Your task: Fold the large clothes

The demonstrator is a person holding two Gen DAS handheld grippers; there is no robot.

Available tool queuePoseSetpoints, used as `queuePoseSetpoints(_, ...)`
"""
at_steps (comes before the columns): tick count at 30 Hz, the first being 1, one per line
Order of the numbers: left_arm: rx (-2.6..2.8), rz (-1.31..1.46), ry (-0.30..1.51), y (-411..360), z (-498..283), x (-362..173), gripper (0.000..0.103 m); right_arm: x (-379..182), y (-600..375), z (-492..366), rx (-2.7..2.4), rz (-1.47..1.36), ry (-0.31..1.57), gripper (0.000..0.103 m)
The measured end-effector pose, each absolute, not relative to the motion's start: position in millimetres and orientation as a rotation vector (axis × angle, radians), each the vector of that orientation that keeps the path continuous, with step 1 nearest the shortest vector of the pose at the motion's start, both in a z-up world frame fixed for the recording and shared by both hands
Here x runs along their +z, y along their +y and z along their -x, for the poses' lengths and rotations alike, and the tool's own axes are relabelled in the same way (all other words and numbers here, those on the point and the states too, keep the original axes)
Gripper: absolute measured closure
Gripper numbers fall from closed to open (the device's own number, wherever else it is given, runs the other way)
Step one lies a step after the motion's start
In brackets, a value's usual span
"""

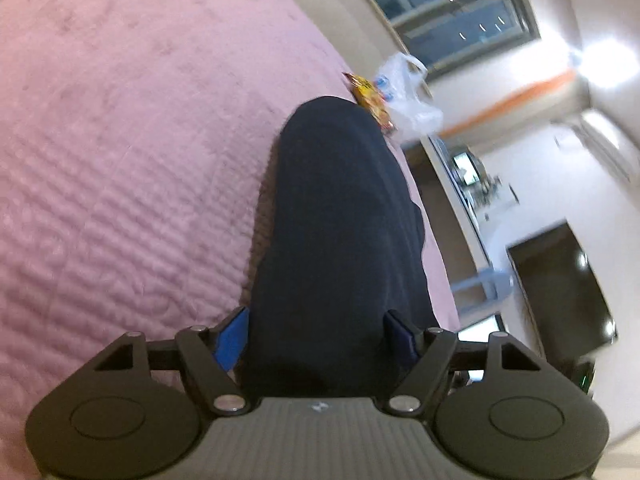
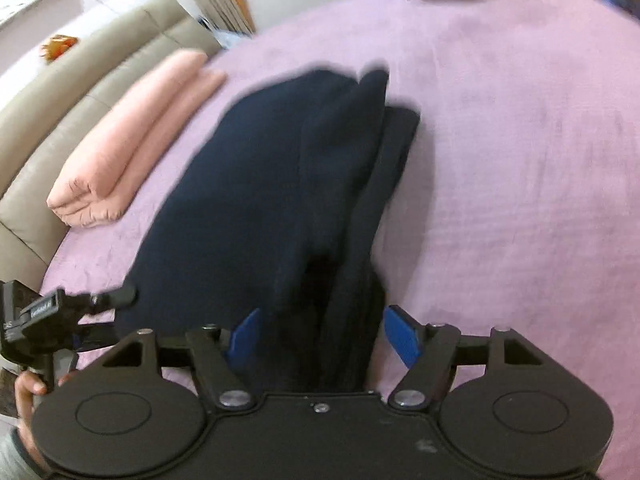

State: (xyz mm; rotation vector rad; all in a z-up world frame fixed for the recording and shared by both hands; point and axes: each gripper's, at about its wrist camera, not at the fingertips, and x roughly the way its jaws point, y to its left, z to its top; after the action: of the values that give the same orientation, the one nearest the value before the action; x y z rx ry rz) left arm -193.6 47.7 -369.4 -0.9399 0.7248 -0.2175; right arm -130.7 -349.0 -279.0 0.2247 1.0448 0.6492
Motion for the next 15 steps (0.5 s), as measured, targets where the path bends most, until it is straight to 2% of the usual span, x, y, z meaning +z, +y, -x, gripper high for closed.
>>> queuePoseSetpoints(2, -0.206, 0.970, 0.721, 45.3, 190.0, -373.2, 0.030, -294.6, -337.4, 135.0, 0.642, -0.221, 1.100, 0.022)
queuePoseSetpoints(3, -0.199, 0.962, 0.725, 43.2, 189.0, -371.4, 0.031, -299.2, -332.3, 136.6, 0.619, -0.204, 1.108, 0.028)
queuePoseSetpoints(4, -0.190, 0.934, 0.728, 40.6, 189.9, -366.5, 0.034, -295.7, -328.7, 138.5, 0.610, -0.191, 1.079, 0.056)
queuePoseSetpoints(5, -0.188, 0.914, 0.728, 37.0, 194.7, -362.6, 0.035, -290.3, -328.1, 138.4, 0.629, -0.197, 1.073, 0.077)
queuePoseSetpoints(6, -0.192, 0.904, 0.728, 34.0, 195.2, -358.0, 0.035, -282.1, -329.8, 137.0, 0.643, -0.213, 1.057, 0.084)
queuePoseSetpoints(11, -0.317, 0.886, 0.711, 16.8, 203.5, -332.5, 0.035, -230.8, -357.2, 139.3, 0.595, -0.150, 0.914, 0.085)
queuePoseSetpoints(14, -0.308, 0.778, 0.800, 2.4, 203.8, -336.1, 0.035, -238.6, -366.1, 133.3, 0.580, -0.122, 0.979, 0.082)
queuePoseSetpoints(15, -0.273, 0.746, 0.833, 2.9, 204.8, -342.0, 0.035, -247.5, -364.5, 131.3, 0.577, -0.101, 1.026, 0.076)
